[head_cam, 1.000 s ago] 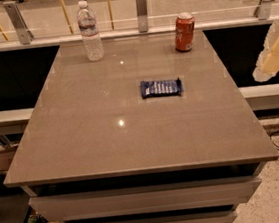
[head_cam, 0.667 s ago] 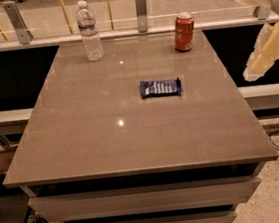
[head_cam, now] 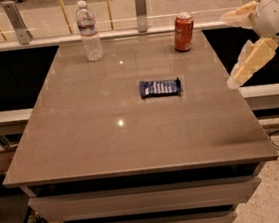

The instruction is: Move rxbar blueberry near water bottle

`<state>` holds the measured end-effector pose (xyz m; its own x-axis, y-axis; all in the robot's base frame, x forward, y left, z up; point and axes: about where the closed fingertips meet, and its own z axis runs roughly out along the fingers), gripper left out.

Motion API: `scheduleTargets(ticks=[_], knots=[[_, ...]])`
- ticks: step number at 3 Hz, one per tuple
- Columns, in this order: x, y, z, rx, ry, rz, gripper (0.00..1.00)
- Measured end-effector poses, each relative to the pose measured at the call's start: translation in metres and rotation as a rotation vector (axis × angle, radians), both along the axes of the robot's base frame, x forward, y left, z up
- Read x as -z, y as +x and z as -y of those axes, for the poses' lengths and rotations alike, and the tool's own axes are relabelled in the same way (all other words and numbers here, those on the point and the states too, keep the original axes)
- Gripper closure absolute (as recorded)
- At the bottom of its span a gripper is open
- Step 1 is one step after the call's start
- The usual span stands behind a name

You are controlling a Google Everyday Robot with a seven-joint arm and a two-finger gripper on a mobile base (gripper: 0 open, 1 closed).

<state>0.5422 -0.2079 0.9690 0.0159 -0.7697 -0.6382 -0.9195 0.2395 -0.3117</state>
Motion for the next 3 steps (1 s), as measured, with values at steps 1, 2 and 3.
scheduleTargets(ticks=[1,2,3], knots=[[0.02,0.011,0.001,0.015,0.066,-0.033,0.0],[0.037,0.023,0.003,0.036,0.135,-0.065,0.0],[0.053,0.039,-0.003,0.037,0.198,-0.089,0.0]])
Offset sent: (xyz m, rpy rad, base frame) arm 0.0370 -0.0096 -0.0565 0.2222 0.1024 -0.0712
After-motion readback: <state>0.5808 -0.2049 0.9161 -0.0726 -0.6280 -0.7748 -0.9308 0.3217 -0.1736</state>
